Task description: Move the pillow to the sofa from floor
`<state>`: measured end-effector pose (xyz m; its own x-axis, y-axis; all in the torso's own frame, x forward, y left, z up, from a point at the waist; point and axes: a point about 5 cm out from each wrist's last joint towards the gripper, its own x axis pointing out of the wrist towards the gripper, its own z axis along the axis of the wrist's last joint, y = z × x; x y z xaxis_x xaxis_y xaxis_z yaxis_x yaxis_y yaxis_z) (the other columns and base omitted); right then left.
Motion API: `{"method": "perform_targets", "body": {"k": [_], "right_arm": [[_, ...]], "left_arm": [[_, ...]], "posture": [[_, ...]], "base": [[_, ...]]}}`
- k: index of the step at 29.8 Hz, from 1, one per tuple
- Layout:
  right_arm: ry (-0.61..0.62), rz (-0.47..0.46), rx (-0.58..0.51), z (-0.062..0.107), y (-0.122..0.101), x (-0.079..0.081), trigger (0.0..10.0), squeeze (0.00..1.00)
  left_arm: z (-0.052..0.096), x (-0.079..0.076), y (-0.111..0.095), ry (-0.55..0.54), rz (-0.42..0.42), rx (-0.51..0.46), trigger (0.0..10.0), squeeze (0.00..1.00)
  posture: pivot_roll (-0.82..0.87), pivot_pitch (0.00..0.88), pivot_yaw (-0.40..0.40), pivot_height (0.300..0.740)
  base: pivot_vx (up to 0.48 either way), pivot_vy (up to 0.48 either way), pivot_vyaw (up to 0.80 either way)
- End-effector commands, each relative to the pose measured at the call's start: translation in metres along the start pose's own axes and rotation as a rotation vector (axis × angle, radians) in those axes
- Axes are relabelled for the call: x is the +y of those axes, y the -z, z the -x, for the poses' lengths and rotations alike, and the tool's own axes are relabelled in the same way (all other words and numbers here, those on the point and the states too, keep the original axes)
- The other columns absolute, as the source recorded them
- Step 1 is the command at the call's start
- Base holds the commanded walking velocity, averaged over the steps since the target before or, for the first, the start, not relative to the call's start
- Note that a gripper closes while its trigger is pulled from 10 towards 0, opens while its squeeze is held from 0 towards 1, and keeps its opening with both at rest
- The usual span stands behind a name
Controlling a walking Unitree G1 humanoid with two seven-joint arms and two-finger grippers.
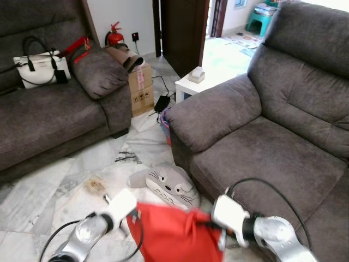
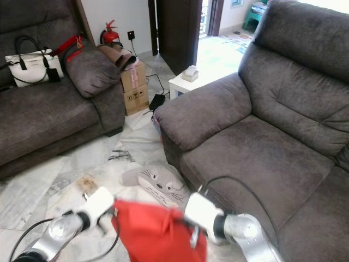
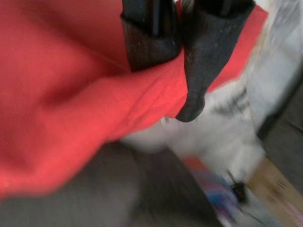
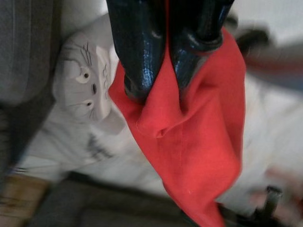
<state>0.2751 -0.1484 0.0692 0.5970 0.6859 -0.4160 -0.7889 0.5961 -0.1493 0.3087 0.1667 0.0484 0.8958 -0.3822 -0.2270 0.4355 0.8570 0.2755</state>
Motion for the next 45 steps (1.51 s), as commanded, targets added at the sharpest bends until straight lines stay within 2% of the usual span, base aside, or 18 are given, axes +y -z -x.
{"method": "perform_targets", "body": {"k": [1, 8, 9, 15, 16, 17, 18, 19, 20, 24, 27, 32, 38, 40, 45], "right_arm": [[0.101, -0.085, -0.109, 0.0, -0.012, -0.008, 10.0, 0.0], [0.341, -0.231, -0.206, -0.003, -0.018, -0.02, 10.0, 0.0], [0.4, -0.248, -0.213, -0.006, -0.018, -0.025, 10.0, 0.0], [0.52, -0.301, -0.241, -0.013, -0.022, -0.032, 10.0, 0.0], [0.545, -0.331, -0.24, -0.013, -0.022, -0.035, 10.0, 0.0], [0.594, -0.425, -0.278, -0.01, -0.024, -0.043, 10.0, 0.0], [0.594, -0.425, -0.278, -0.01, -0.024, -0.043, 10.0, 0.0], [0.619, -0.462, -0.3, -0.008, -0.025, -0.048, 10.0, 0.0], [0.627, -0.464, -0.305, -0.007, -0.026, -0.049, 10.0, 0.0], [0.631, -0.36, -0.263, -0.007, -0.025, -0.048, 10.0, 0.0], [0.642, -0.396, -0.268, -0.01, -0.022, -0.044, 10.0, 0.0], [0.695, -0.384, -0.235, -0.008, -0.017, -0.045, 10.0, 0.0], [0.829, -0.44, -0.211, 0.003, -0.008, -0.056, 10.0, 0.0], [0.85, -0.403, -0.19, 0.005, -0.006, -0.057, 10.0, 0.0], [0.852, -0.426, -0.193, 0.004, -0.005, -0.054, 10.0, 0.0]], "left_arm": [[-0.003, 0.008, -0.026, -0.084, 0.08, -0.138, 10.0, 0.0], [-0.002, -0.002, -0.039, -0.14, 0.14, -0.226, 10.0, 0.0], [-0.002, -0.004, -0.044, -0.179, 0.155, -0.246, 10.0, 0.0], [-0.001, -0.003, -0.055, -0.231, 0.168, -0.259, 10.0, 0.0], [-0.001, -0.003, -0.056, -0.238, 0.173, -0.255, 10.0, 0.0], [-0.002, -0.003, -0.057, -0.237, 0.16, -0.252, 10.0, 0.0], [-0.002, -0.003, -0.057, -0.237, 0.16, -0.252, 10.0, 0.0], [-0.002, -0.003, -0.058, -0.237, 0.152, -0.251, 10.0, 0.0], [-0.002, -0.004, -0.058, -0.237, 0.151, -0.251, 10.0, 0.0], [-0.002, -0.002, -0.06, -0.271, 0.127, -0.239, 10.0, 0.0], [-0.003, -0.002, -0.063, -0.282, 0.117, -0.232, 10.0, 0.0], [-0.004, -0.005, -0.064, -0.275, 0.131, -0.234, 10.0, 0.0], [-0.003, -0.012, -0.063, -0.245, 0.15, -0.234, 10.0, 0.0], [-0.004, -0.014, -0.062, -0.23, 0.159, -0.232, 10.0, 0.0], [-0.005, -0.02, -0.063, -0.197, 0.17, -0.235, 10.0, 0.0]], "posture": [[0.04, 0.147, 0.056, 0.74], [0.04, 0.132, 0.063, 0.74], [0.04, 0.13, 0.062, 0.74], [0.05, 0.122, 0.055, 0.74], [0.05, 0.117, 0.05, 0.74], [0.05, 0.117, 0.05, 0.74], [0.05, 0.117, 0.05, 0.74], [0.04, 0.113, 0.051, 0.74], [0.04, 0.111, 0.051, 0.74], [0.03, 0.102, 0.047, 0.74], [0.03, 0.095, 0.043, 0.74], [0.04, 0.093, 0.041, 0.74], [0.03, 0.087, 0.044, 0.74], [0.03, 0.086, 0.045, 0.74], [0.03, 0.082, 0.048, 0.74]], "base": [[0.0, 0.0, 0.0], [0.0, 0.0, 0.0], [0.0, 0.0, 0.0], [0.0, 0.0, -0.16], [0.0, 0.0, -0.8], [0.0, 0.0, -0.8], [0.0, 0.0, -0.8], [0.0, 0.0, -0.8], [0.0, 0.0, -0.8], [0.0, -0.182, -0.8], [0.0, -0.48, -0.8], [0.0, -0.454, -0.8], [0.0, 0.0, -0.8], [0.0, 0.0, -0.8], [0.0, 0.0, -0.8]]}}
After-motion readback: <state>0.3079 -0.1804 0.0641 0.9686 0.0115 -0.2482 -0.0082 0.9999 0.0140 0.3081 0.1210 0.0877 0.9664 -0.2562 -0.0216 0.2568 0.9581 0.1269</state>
